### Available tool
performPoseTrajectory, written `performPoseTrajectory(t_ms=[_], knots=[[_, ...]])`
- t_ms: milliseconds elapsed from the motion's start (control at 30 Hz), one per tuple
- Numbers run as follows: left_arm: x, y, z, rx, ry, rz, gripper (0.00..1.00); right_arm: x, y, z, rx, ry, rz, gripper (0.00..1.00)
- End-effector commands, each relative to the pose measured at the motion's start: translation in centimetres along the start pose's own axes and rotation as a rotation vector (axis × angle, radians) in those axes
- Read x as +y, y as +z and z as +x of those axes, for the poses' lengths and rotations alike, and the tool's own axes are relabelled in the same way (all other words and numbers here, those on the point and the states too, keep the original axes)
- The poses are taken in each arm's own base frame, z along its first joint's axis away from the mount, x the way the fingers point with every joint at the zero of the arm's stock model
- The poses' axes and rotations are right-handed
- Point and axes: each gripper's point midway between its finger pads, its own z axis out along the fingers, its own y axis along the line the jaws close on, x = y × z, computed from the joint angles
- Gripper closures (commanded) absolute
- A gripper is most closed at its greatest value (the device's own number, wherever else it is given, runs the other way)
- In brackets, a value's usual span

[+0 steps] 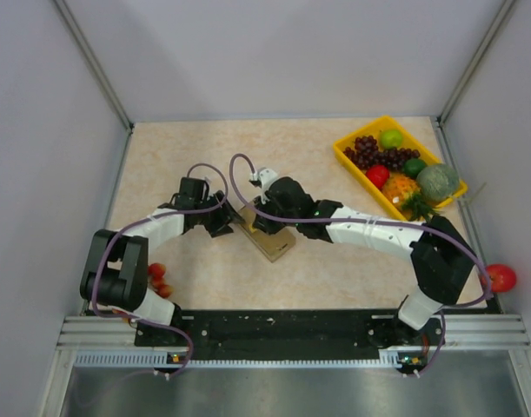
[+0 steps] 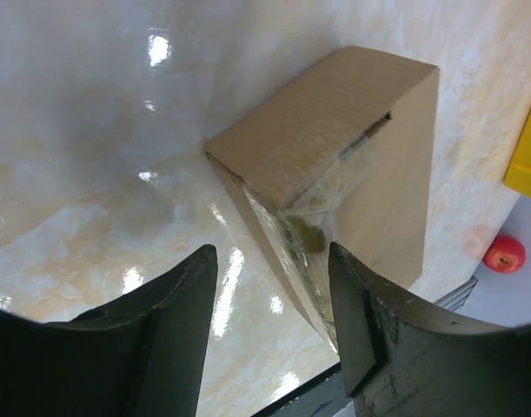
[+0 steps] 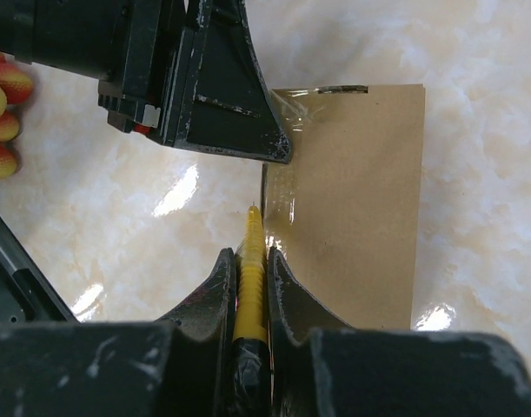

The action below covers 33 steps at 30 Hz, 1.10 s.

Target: Unpack the express box

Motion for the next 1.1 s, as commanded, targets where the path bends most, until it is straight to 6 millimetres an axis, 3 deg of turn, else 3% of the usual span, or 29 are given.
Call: performPoseTrajectory(t_ms=[0,400,1067], knots=[[0.2,0.5,-1.0,-0.029,0.016,-0.028,0.42,0.5,0.8,-2.5,-0.07,-0.018,-0.012,1.0],[2.2,0.7,-0.6,-0.019,0.039,-0.104,0.47,0.5,0.7,-3.5,-0.097,-0.022,-0.007,1.0],[2.9,0.9,-0.5,-0.018,0.043,-0.132,0.49,0.5,-0.6,-4.9,-0.141,-0.011,0.012,1.0]])
